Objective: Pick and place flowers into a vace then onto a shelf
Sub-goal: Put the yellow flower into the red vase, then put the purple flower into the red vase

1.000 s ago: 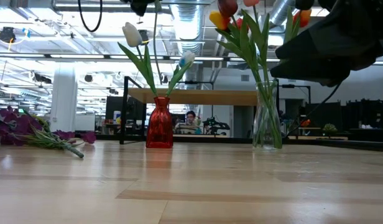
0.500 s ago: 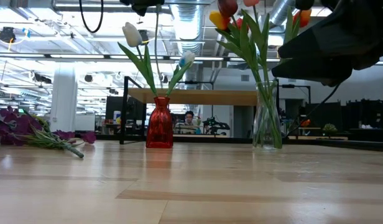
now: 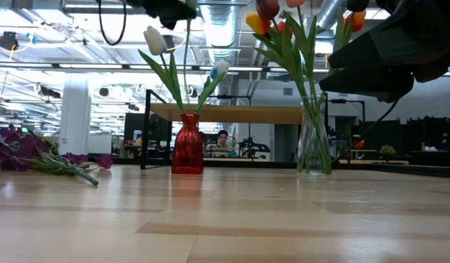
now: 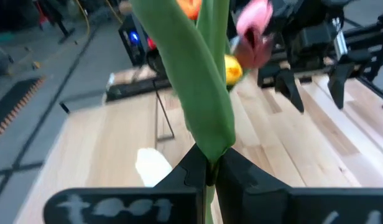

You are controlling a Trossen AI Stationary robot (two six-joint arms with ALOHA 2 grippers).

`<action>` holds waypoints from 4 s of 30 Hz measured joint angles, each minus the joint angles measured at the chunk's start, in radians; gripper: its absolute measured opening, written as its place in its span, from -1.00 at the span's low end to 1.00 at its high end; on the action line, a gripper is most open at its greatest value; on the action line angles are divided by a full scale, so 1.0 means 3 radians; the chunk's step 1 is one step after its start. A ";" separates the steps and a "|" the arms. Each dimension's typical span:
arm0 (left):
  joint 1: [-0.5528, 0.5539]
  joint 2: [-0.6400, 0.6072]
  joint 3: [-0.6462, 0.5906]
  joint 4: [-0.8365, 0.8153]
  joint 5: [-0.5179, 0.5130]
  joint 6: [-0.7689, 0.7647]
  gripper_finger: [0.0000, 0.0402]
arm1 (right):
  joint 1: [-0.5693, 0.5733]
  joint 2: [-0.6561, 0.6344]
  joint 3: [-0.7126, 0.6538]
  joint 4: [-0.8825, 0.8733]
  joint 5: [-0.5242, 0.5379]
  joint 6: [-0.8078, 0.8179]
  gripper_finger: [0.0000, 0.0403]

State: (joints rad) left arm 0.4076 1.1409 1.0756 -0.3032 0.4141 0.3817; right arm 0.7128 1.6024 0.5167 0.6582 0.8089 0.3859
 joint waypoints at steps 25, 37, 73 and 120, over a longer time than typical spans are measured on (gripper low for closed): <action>0.0018 0.0277 -0.0001 -0.0065 0.0048 -0.0126 -0.61 | 0.0000 0.0000 0.0000 -0.0001 -0.0006 0.0000 0.39; 0.0018 0.0278 -0.0001 -0.0430 -0.0104 -0.0239 -0.17 | 0.0000 0.0000 0.0000 0.0000 -0.0175 0.0031 0.39; -0.0531 -0.1181 0.0825 -0.1422 -0.0102 -0.0708 -0.13 | -0.0135 0.1016 0.1076 -0.0023 0.0336 -0.0161 0.39; -0.0644 -0.1806 0.0823 -0.1891 -0.0370 -0.0731 -0.13 | -0.1121 0.3524 0.4600 -0.1744 -0.0201 0.1004 0.39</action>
State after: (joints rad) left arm 0.2144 0.5991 1.3224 -0.8705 0.3031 0.1623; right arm 0.3764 2.6595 1.8967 0.1349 0.7488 0.6869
